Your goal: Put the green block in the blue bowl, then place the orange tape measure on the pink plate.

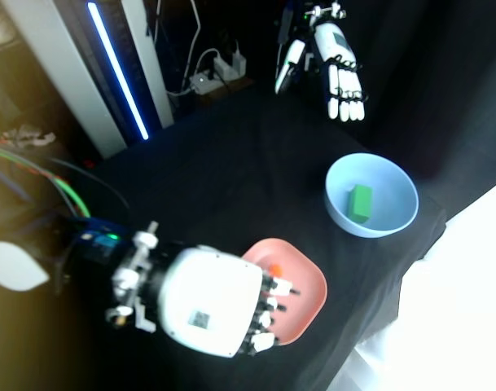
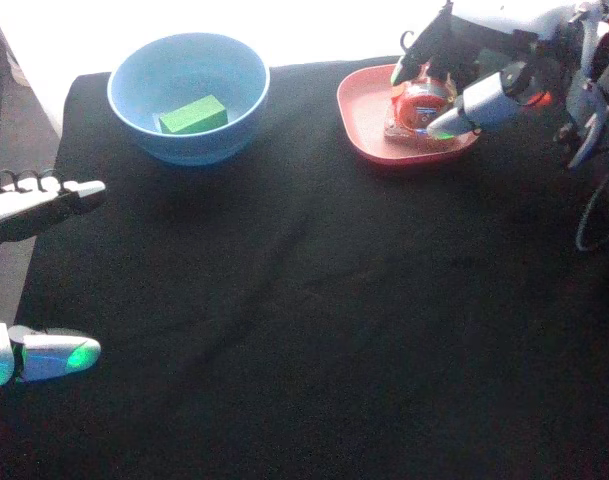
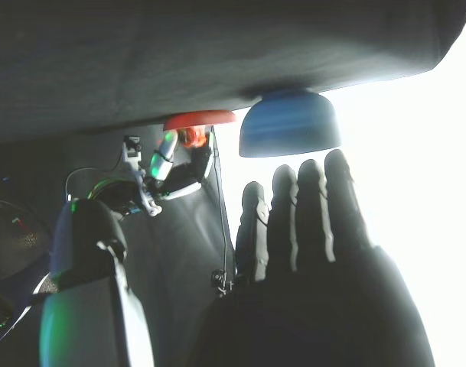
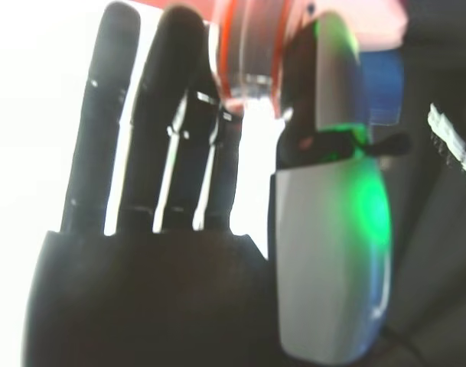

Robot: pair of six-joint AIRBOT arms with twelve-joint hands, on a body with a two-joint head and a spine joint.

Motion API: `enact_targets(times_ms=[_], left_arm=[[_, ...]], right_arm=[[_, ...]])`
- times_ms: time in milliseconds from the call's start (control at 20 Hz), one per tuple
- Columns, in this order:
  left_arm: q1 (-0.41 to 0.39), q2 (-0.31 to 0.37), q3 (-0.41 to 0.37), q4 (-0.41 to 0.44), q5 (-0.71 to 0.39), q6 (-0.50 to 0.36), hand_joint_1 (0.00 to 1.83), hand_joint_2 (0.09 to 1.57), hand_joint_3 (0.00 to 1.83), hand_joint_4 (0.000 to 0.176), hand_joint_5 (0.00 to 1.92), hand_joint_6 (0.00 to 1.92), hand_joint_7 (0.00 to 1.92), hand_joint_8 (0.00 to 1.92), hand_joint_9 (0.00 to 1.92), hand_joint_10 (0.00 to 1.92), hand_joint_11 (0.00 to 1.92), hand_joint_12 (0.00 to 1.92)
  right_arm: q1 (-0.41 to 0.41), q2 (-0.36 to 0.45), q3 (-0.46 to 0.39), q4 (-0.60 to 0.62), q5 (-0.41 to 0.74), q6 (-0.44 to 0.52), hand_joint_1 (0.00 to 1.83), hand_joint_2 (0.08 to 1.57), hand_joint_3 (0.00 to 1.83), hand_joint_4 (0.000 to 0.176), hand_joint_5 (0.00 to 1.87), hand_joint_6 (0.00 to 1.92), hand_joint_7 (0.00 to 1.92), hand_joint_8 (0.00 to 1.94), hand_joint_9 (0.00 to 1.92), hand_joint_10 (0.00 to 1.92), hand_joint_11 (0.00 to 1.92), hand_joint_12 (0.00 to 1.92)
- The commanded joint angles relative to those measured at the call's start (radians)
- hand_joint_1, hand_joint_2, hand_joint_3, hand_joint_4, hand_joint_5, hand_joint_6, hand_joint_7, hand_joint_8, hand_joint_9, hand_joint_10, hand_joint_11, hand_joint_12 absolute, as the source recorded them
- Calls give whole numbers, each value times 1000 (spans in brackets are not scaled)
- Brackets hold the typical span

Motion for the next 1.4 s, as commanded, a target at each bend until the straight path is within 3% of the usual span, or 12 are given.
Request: enact_targets(times_ms=[0,50,100,150,250,500,550,750,850,900,1150,1350], left_arm=[[-4,-1,10,-13,-120,-9,710,889,2,87,235,2,200,2,124,3,1,278],[-3,-1,12,-14,-120,-11,703,891,3,70,246,5,206,4,129,4,0,294],[-3,-2,13,-14,-120,-11,704,898,2,62,261,3,233,4,163,6,0,371],[-3,-4,14,-14,-119,-11,709,900,1,50,280,6,257,6,184,9,0,423],[-3,-5,14,-14,-123,-12,717,907,2,43,295,4,272,4,198,5,0,447],[8,7,-5,1,-215,-37,796,916,1,60,251,0,225,3,135,2,0,247],[11,10,-8,1,-227,-38,778,910,0,84,221,1,205,1,123,1,0,165],[84,37,-47,-13,-387,-57,722,907,5,52,160,0,133,1,91,7,10,149],[123,41,-70,-27,-484,-57,630,863,0,139,127,0,117,0,101,8,13,253],[128,41,-74,-31,-500,-57,589,895,0,145,102,0,103,1,97,2,2,329],[134,46,-102,-35,-508,-34,223,1048,14,75,3,0,27,1,51,0,0,407],[128,41,-106,-37,-508,-28,248,1022,0,74,0,0,12,4,66,16,15,344]], right_arm=[[11,-1,-3,23,66,3,1113,917,0,0,674,4,759,142,701,733,517,1369],[11,-1,-5,27,74,3,995,887,0,61,431,0,459,28,495,361,201,1331],[12,0,-4,36,84,3,890,834,0,153,179,0,144,5,170,106,39,829],[12,0,-3,45,94,3,780,824,0,171,35,0,28,0,64,27,7,530],[12,4,-13,82,152,13,648,803,0,176,0,0,0,0,2,3,0,44],[5,269,-265,198,453,34,593,768,0,176,0,0,0,0,0,0,0,0],[-1,287,-284,205,471,34,635,792,1,176,0,0,0,0,0,0,0,0],[-237,493,-526,419,789,-25,848,755,0,176,0,0,0,0,0,0,0,0],[-406,539,-617,543,978,-29,814,751,0,176,0,0,0,0,0,0,0,0],[-433,542,-629,559,1003,-29,799,764,0,176,0,0,0,0,0,0,0,0],[-693,552,-744,761,1256,-29,659,781,8,176,0,0,0,0,0,0,0,0],[-758,546,-768,831,1310,-29,568,806,15,176,0,0,0,0,0,0,0,0]])
